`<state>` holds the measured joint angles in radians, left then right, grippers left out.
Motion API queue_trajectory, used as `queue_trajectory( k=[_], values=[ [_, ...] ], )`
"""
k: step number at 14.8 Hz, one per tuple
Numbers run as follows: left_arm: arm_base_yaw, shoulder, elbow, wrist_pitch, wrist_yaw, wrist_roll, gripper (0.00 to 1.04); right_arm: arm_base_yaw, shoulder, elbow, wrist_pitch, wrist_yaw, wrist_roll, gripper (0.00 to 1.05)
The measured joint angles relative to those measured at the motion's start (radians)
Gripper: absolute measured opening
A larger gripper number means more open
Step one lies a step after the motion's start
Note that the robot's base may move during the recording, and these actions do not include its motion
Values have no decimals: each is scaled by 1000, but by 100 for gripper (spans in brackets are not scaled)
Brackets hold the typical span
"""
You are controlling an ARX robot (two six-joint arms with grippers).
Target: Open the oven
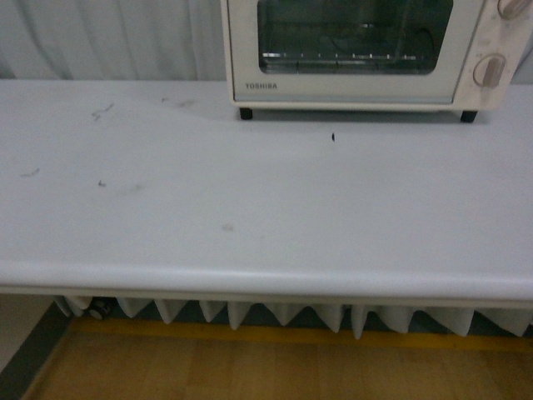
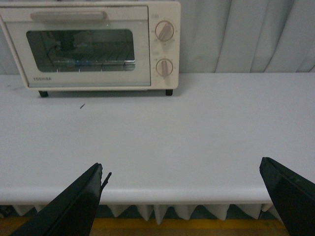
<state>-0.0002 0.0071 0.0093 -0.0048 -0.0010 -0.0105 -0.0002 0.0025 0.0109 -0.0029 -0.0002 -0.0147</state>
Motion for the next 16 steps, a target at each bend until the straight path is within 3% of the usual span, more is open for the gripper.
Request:
queue_trajectory(
  k=[16],
  values=[
    [0, 0, 0, 1, 0, 0, 98, 0, 1, 0, -1, 0, 0, 98]
  ],
)
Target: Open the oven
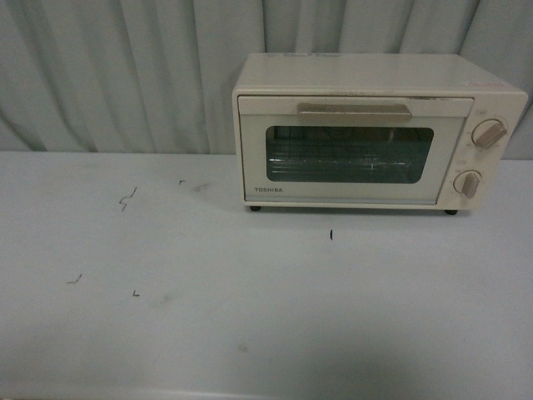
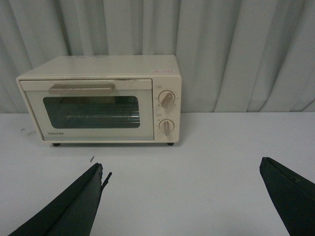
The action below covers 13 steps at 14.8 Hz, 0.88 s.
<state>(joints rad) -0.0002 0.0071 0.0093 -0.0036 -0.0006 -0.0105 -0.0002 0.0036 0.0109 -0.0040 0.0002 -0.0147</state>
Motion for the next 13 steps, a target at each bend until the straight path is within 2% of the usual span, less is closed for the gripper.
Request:
queue_trajectory(
  k=[13],
  values=[
    [0, 0, 0, 0, 0, 0, 98, 0, 0, 0, 0, 0, 0, 98]
  ],
)
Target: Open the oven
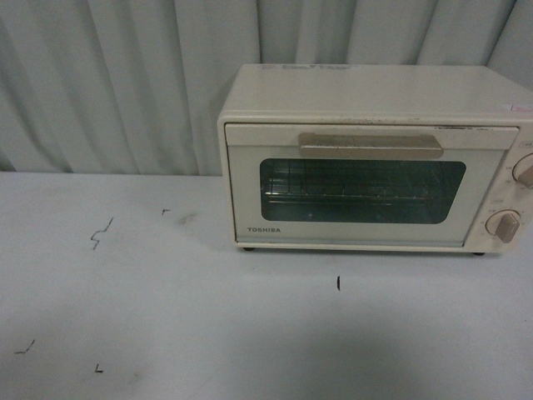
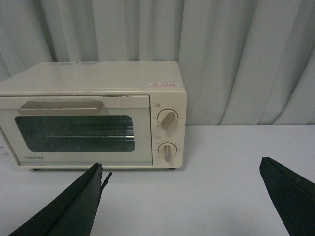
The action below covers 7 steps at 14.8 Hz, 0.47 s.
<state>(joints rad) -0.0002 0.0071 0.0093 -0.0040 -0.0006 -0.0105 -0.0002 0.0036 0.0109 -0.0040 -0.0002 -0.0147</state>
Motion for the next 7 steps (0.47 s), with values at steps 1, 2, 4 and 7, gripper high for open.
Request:
queue_trajectory(
  k=[1, 2, 4, 7],
  values=[
    [0, 0, 0, 0, 0, 0, 98, 0, 0, 0, 0, 0, 0, 98],
    [0, 0, 0, 0, 0, 0, 98, 0, 0, 0, 0, 0, 0, 98],
    [0, 0, 0, 0, 0, 0, 98, 0, 0, 0, 0, 0, 0, 98],
    [2, 6, 5, -32, 11, -8, 98, 0, 0, 0, 0, 0, 0, 98]
  ],
)
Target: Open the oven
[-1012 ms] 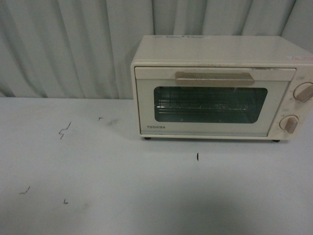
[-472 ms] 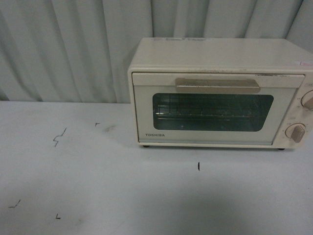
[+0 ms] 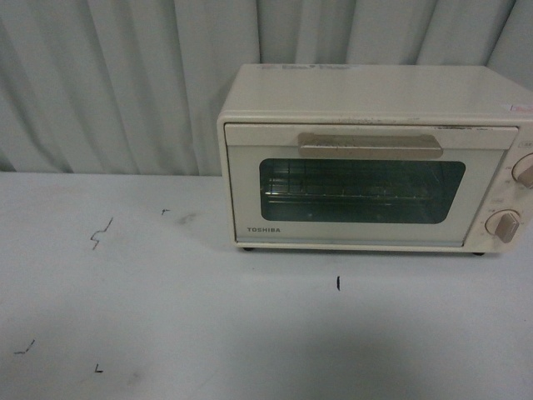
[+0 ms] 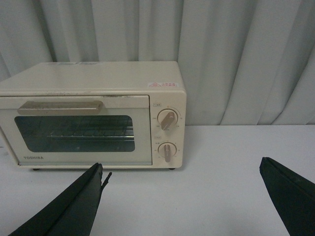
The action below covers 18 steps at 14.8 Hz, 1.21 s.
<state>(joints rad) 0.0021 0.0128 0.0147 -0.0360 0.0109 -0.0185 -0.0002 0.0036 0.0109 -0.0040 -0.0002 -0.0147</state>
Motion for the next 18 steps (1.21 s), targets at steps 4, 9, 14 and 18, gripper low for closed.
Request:
queue_trajectory(
  k=[4, 9, 14, 18],
  values=[
    [-184, 621, 249, -145, 142, -362, 98, 0, 0, 0, 0, 0, 0, 98],
    [-369, 1135, 427, 246, 169, -640, 98, 0, 0, 0, 0, 0, 0, 98],
    [-502, 1570, 565, 404, 153, -917, 98, 0, 0, 0, 0, 0, 0, 98],
    [-578, 1702, 567, 462, 80, -1103, 98, 0, 0, 0, 0, 0, 0, 98]
  ],
)
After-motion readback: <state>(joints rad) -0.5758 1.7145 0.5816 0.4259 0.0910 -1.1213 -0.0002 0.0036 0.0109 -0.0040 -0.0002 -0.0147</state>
